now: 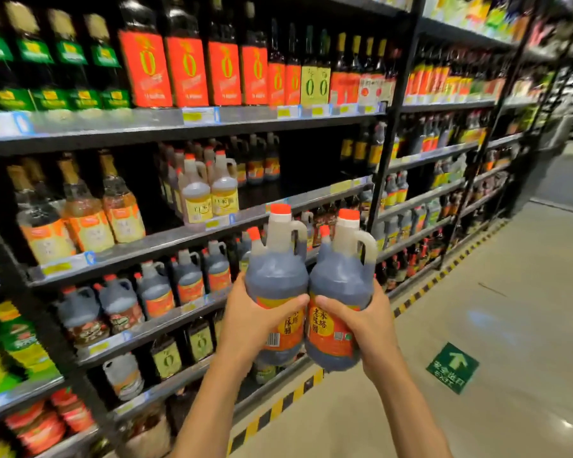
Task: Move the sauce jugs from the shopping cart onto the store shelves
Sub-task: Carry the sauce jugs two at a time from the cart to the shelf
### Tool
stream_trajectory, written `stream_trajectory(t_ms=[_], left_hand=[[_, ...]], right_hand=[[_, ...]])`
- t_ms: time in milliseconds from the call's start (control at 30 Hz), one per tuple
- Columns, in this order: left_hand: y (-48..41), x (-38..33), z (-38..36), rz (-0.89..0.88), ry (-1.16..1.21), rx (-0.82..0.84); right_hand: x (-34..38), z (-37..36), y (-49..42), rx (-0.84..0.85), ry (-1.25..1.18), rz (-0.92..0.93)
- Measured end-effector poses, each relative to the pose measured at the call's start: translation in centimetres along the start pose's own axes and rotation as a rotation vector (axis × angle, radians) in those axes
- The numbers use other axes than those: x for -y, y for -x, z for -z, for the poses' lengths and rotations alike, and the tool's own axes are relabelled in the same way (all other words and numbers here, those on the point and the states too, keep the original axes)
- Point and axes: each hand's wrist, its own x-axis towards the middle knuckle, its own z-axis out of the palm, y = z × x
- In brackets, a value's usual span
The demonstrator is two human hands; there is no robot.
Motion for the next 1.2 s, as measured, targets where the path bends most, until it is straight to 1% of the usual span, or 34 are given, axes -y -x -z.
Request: stream_trajectory(t_ms=[200,333,433,567,700,967,1100,1200], left_hand=[[-11.4,2.7,-6.1,0.014,0.036,0.079],[-18.5,3.3,-9.4,-0.014,0.046,0.107],[-22.3,3.6,-11.2,-0.007,0.036,0.119],[-27.3,4.5,-13.2,-0.001,-0.008,0.08],[-31.7,5.6,-15.3,-0.023,-0.041,0.027],[-38.4,5.5,-19.1,-0.019,-0.063,-0.236],[-39.8,5.2,-19.6,-0.022,-0.134,-0.368],[-40.4,5.2,-19.3,-0.021,-0.174,-0.415]], right_hand=[[-2.0,2.4,-11.3,-0.061,0.012,-0.036],[-2.4,3.1,-18.7,-0.098,0.008,-0.004],[-3.0,3.6,-23.2,-0.086,0.014,0.018],[-4.0,4.0,-29.1,-0.044,-0.003,0.023],[-5.1,4.3,-35.1,0.04,-0.026,0.021],[-6.1,4.3,-47.8,0.318,-0.046,0.061],[-6.6,3.3,-51.3,0.423,-0.094,0.077],[-7.0,2.3,-52.7,0.487,-0.145,0.088]])
